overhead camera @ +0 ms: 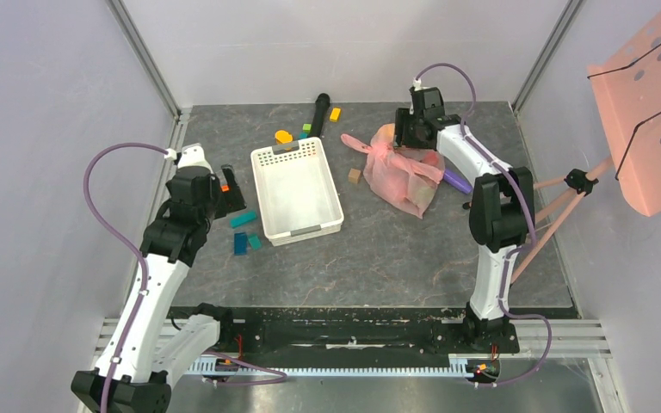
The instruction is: Take the fake fruits out of the plastic bag
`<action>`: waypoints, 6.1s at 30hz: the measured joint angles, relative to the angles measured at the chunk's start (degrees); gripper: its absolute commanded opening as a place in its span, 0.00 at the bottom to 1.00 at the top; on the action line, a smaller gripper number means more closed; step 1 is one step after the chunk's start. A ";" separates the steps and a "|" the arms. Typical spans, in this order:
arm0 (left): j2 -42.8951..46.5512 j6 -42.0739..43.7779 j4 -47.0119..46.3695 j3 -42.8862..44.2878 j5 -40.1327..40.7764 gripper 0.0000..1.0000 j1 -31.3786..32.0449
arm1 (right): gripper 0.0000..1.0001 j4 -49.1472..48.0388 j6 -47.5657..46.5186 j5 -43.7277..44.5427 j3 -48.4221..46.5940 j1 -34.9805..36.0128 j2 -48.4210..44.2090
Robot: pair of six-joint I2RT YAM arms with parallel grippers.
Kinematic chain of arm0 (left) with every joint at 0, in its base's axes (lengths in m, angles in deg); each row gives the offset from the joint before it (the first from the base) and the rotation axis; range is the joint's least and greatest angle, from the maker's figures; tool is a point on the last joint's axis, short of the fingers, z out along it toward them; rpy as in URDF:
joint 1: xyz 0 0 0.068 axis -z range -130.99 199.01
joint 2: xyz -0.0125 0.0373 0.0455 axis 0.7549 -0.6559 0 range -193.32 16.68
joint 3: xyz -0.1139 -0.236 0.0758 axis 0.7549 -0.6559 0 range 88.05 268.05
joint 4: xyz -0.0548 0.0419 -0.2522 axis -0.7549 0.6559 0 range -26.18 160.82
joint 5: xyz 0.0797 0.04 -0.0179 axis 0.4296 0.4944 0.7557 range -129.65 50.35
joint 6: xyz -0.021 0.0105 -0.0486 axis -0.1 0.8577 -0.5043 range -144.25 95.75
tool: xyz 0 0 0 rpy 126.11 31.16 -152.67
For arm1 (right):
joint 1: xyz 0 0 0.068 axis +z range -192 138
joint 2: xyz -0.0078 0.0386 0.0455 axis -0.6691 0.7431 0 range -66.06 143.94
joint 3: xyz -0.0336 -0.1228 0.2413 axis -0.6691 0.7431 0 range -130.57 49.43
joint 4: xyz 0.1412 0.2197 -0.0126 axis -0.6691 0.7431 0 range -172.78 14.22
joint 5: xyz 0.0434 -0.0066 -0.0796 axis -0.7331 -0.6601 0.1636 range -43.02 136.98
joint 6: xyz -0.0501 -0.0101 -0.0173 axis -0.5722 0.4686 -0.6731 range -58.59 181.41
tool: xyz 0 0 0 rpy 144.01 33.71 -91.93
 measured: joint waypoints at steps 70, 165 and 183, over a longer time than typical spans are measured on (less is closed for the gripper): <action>-6.73 -2.45 -11.32 -1.03 -11.47 1.00 28.63 | 0.94 -5.42 1.60 21.35 42.60 14.10 -55.58; -41.44 86.18 5.49 28.46 -48.19 0.02 35.69 | 0.97 -11.76 -28.61 -25.68 60.59 8.57 -81.11; -37.66 89.02 -1.57 21.22 -49.99 0.02 34.93 | 0.92 -12.02 -35.98 -36.39 61.77 8.55 -68.67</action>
